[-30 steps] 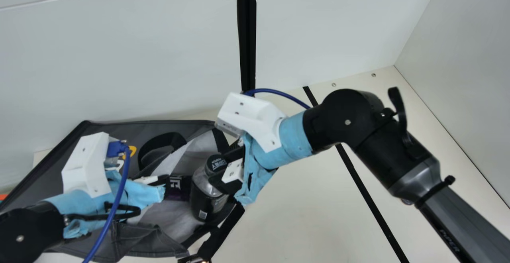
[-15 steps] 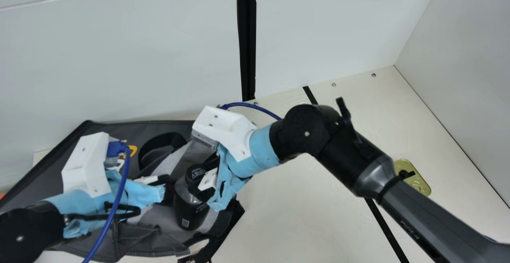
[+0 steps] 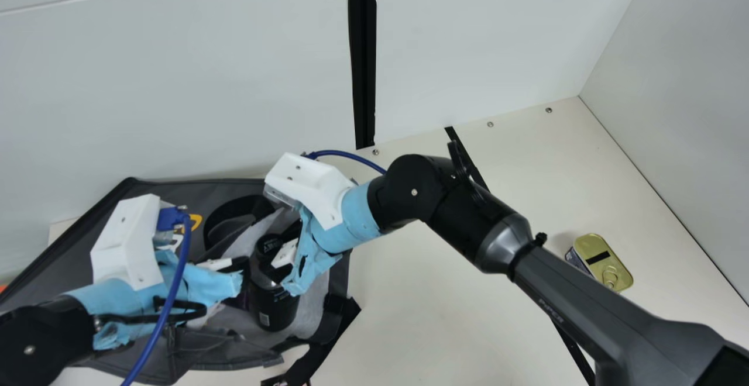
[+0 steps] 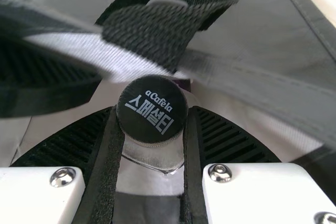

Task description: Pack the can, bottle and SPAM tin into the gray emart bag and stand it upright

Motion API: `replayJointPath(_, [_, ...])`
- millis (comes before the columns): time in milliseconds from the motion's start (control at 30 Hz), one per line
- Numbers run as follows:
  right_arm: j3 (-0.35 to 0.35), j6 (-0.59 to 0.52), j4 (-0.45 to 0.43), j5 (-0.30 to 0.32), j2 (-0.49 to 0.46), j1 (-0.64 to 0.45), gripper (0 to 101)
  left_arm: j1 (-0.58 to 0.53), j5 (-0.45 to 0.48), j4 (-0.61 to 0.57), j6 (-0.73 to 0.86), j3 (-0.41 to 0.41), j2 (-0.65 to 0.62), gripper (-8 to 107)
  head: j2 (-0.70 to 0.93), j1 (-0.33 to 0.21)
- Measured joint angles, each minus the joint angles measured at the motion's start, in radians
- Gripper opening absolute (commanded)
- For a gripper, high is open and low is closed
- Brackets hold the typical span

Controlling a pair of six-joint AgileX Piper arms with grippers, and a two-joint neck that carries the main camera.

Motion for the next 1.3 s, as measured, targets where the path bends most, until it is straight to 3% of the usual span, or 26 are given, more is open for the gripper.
replayJointPath(867, [-0.021, 0.007, -0.017, -0.021, 0.045, 0.013, 0, 0.000, 0.000, 0.000, 0.000, 0.000, 0.000, -8, 0.002, 0.000])
replayJointPath(1300, [-0.021, 0.010, -0.025, -0.020, 0.044, 0.007, 43, 0.000, 0.000, 0.000, 0.000, 0.000, 0.000, -8, 0.000, 0.000])
